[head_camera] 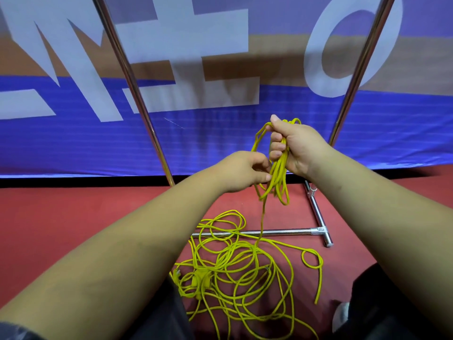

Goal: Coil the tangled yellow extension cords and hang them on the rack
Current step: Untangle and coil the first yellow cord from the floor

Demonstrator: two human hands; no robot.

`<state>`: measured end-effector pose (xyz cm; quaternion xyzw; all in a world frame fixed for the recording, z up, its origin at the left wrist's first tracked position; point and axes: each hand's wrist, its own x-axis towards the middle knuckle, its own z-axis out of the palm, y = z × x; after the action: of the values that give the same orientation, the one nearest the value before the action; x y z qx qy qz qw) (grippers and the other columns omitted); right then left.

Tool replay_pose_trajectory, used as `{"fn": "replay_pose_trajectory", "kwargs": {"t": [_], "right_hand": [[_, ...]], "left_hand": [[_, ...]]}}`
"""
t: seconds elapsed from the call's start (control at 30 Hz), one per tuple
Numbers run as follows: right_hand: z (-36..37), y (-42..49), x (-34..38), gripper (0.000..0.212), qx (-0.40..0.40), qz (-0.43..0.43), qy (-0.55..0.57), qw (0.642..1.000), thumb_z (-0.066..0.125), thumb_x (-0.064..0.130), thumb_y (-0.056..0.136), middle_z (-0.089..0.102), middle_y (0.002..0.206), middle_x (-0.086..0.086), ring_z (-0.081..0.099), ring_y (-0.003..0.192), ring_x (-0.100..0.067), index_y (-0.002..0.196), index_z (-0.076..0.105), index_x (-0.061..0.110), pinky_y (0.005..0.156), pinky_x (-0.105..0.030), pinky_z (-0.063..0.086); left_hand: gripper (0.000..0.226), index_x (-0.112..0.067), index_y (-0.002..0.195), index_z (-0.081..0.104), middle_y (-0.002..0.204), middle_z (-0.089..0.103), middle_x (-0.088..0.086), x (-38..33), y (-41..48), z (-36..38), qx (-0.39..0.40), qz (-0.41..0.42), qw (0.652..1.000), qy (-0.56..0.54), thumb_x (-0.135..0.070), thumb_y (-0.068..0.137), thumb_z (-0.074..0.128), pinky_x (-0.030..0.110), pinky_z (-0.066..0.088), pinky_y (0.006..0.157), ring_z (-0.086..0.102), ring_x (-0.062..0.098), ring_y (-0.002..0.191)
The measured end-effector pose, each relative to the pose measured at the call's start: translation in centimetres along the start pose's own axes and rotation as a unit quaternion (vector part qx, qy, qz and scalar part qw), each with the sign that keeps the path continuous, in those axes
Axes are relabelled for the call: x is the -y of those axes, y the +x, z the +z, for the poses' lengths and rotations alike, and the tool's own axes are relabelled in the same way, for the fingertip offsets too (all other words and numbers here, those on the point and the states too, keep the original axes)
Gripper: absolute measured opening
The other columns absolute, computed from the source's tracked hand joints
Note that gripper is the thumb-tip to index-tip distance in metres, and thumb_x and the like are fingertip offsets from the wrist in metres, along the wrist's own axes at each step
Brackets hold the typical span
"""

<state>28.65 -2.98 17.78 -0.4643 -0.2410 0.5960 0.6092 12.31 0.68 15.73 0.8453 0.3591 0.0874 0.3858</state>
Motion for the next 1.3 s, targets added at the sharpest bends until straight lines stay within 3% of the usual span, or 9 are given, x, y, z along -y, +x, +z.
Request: {"fn": "replay_pose_trajectory", "kwargs": {"t": [0.13,0.37,0.6,0.73,0.87,0.97,1.03,1.17,1.3], "right_hand": [[-0.3,0.0,0.1,0.027,-0.016,-0.011,0.010,1.000,0.066,0.036,0.104,0.048,0.064,0.005,0.042,0.049,-0.008,0.097,0.063,0.011,0.047,-0.024,0.042],[-0.9,0.0,1.4,0.032,-0.062,-0.031,0.036,0.997,0.066,0.043,0.103,0.060,0.062,0.008,0.065,0.059,-0.011,0.093,0.070,0.013,0.061,-0.027,0.058],[-1.3,-0.1,2.3,0.034,-0.026,-0.009,0.068,0.997,0.064,0.046,0.104,0.043,0.059,0.011,0.036,0.044,-0.003,0.094,0.063,0.013,0.045,-0.019,0.037],[-0.7,-0.4,2.0,0.033,-0.012,0.002,0.037,0.999,0.061,0.044,0.106,0.038,0.059,0.011,0.029,0.041,-0.003,0.092,0.062,0.014,0.039,-0.017,0.024],[-0.7,-0.8,2.4,0.033,-0.005,0.007,0.050,0.999,0.062,0.043,0.105,0.037,0.060,0.010,0.028,0.040,-0.003,0.092,0.063,0.014,0.038,-0.016,0.021],[-0.7,-1.0,2.5,0.032,-0.005,0.006,0.068,0.998,0.062,0.043,0.106,0.038,0.058,0.010,0.030,0.038,-0.003,0.092,0.063,0.014,0.036,-0.015,0.021],[-0.5,-0.9,2.5,0.032,-0.006,0.003,0.081,0.997,0.062,0.043,0.106,0.039,0.057,0.011,0.031,0.037,-0.003,0.091,0.062,0.015,0.036,-0.015,0.019],[-0.7,-0.6,2.5,0.032,0.005,0.006,0.132,0.991,0.063,0.044,0.105,0.038,0.055,0.011,0.031,0.037,-0.003,0.091,0.062,0.015,0.034,-0.015,0.021],[-0.8,-0.6,2.9,0.033,0.030,0.013,0.176,0.984,0.063,0.044,0.105,0.035,0.054,0.011,0.031,0.035,-0.004,0.091,0.061,0.014,0.032,-0.016,0.022]], "left_hand": [[0.006,-0.012,0.094,0.072,0.081,0.073,0.005,0.4,0.3,0.4,-0.008,-0.023,0.999,-0.036,-0.018,0.096,0.071,0.034,0.057,0.077,0.063,0.014,0.071],[0.009,-0.003,0.102,0.070,0.077,0.074,0.010,-1.6,0.1,0.1,-0.071,-0.017,0.958,-0.277,-0.006,0.094,0.073,0.029,0.059,0.069,0.066,0.016,0.063],[0.023,-0.001,0.100,0.072,0.090,0.077,0.022,-1.3,0.5,0.7,-0.058,-0.036,0.964,-0.256,-0.022,0.092,0.078,0.042,0.060,0.081,0.071,0.023,0.077],[0.020,-0.004,0.105,0.069,0.098,0.078,0.011,0.3,0.8,0.8,-0.008,-0.060,0.980,-0.191,-0.023,0.102,0.065,0.032,0.059,0.072,0.070,0.015,0.080],[0.012,-0.014,0.092,0.067,0.083,0.069,0.007,1.6,1.0,0.4,0.004,-0.106,0.988,-0.113,-0.011,0.099,0.058,0.034,0.056,0.066,0.065,0.017,0.074],[0.009,-0.007,0.100,0.067,0.081,0.067,0.009,1.7,0.7,1.0,0.095,-0.138,0.985,-0.030,-0.008,0.097,0.059,0.034,0.056,0.067,0.067,0.020,0.077],[0.020,0.000,0.110,0.066,0.095,0.072,0.015,1.7,0.7,2.0,0.130,-0.138,0.982,0.019,-0.013,0.095,0.068,0.037,0.058,0.073,0.068,0.022,0.082],[0.062,-0.005,0.127,0.067,0.117,0.074,0.015,2.6,1.5,4.7,0.197,-0.149,0.937,0.248,-0.054,0.089,0.074,0.039,0.058,0.093,0.069,0.029,0.095],[0.067,-0.022,0.158,0.040,0.154,0.053,0.003,4.1,1.7,7.0,0.269,-0.113,0.923,0.252,-0.044,0.100,0.064,0.039,0.042,0.114,0.054,0.029,0.137]]}}
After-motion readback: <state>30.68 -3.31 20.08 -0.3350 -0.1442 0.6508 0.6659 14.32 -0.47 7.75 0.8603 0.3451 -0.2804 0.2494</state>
